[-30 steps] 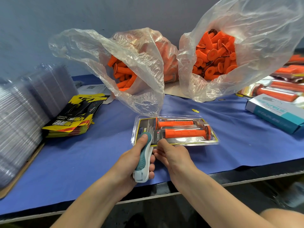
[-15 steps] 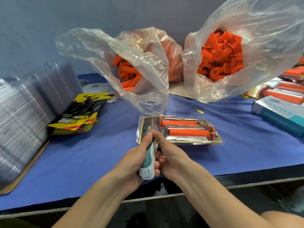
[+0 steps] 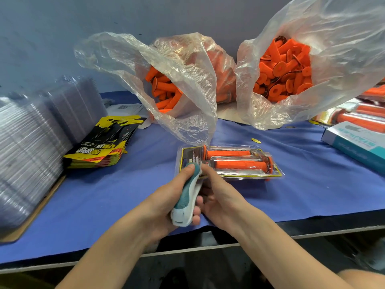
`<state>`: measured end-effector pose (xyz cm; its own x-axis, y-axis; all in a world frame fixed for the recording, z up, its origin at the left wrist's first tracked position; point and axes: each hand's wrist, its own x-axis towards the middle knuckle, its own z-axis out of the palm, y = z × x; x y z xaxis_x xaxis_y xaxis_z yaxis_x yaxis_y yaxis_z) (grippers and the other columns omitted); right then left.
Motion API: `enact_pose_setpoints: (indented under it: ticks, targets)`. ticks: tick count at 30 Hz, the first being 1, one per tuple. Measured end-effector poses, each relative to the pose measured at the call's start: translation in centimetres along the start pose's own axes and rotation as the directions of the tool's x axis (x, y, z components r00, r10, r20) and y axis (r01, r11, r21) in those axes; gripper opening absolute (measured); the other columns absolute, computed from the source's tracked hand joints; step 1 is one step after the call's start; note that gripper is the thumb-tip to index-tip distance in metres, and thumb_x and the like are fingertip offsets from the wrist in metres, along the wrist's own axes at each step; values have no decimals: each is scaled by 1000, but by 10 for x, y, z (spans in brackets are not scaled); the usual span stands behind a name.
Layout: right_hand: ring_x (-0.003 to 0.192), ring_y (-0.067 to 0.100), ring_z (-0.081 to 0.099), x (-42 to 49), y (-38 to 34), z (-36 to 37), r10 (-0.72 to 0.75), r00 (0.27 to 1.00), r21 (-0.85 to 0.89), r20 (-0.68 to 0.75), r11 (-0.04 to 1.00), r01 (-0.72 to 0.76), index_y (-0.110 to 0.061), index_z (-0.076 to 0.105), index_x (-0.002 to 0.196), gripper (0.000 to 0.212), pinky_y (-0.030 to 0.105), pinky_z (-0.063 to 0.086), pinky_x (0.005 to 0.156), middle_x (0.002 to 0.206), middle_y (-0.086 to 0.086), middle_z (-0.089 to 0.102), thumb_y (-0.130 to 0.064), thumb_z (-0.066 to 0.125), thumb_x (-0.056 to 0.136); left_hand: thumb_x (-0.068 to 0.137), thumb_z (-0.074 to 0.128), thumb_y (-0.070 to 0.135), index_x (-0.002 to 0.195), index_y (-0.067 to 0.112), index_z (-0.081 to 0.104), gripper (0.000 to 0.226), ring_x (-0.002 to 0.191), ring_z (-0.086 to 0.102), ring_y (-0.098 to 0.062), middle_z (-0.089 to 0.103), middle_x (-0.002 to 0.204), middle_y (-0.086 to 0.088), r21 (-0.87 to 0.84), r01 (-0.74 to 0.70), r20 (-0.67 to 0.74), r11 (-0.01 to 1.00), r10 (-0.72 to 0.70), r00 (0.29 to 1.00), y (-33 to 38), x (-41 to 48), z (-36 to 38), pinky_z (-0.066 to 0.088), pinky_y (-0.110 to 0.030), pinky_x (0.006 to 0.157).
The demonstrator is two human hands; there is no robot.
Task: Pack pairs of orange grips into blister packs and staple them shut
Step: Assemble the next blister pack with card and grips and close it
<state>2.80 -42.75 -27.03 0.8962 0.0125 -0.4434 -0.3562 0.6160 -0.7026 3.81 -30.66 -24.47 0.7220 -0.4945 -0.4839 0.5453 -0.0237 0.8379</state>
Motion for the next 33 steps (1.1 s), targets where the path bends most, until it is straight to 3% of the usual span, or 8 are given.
enact_pose_setpoints:
  ticks: [2,6,11,16,22,26,29,33]
  targets:
    - [65,20,67,-1,-3,-3,-13,1000,47,22,999,12,-7,66,97,27,28,55,61,72,8,70,-32,57,97,74,63,72,91,7,61,67,47,54,-22,58,67,-11,265,69,27,962,-79,997,6,-13,-23,48,-26,43]
    - [88,26,73,-1,-5,-8,-48,999,96,0,994,48,-9,67,107,20,36,59,80,97,14,75,-22,56,98,54,62,90,92,11,56,88,57,66,-31,70,79,-13,773,129,-83,621,-103,991,24,-42,-82,54,-33,52]
    - [86,27,69,-5,2,-10,-84,996,63,0,994,84,-3,68,97,8,36,59,83,97,18,69,-5,65,90,72,54,81,89,13,59,70,57,70,-26,71,66,-9,767,138,-388,626,282,877,36,-20,-116,49,-28,56]
    - [83,29,72,-14,0,-11,-41,998,-57,37,997,43,2,66,103,16,35,61,71,97,20,72,0,66,88,84,52,71,74,18,56,55,69,56,-16,60,73,-1,923,239,-371,303,523,768,34,8,-118,34,-32,55]
    - [81,27,74,-32,3,-21,57,989,-274,133,962,-19,-1,66,111,25,30,59,68,102,23,73,-17,65,92,90,53,59,132,16,46,60,121,44,-34,46,127,-12,913,394,-371,107,616,694,27,17,-110,38,-44,98]
    - [59,17,70,-38,-2,-33,-119,993,-284,-22,953,108,-3,62,110,26,30,58,60,75,4,75,-24,61,96,102,46,26,118,10,63,29,110,52,-33,61,112,-15,960,-71,-192,269,827,529,31,24,-84,37,-41,94]
    - [71,22,74,-40,-13,-41,-152,985,-345,-78,931,117,-6,65,109,30,31,59,60,88,10,77,-33,57,97,102,45,33,84,12,60,31,79,56,-24,62,81,-11,832,-222,-234,509,684,691,29,27,-64,48,-47,72]
    - [69,30,74,-42,-25,-47,-142,986,-445,-92,891,87,-7,60,110,28,33,59,57,83,13,76,-31,55,96,101,49,41,89,12,69,37,77,69,-25,72,83,-6,646,-185,-186,741,388,903,16,33,-46,57,-43,76]
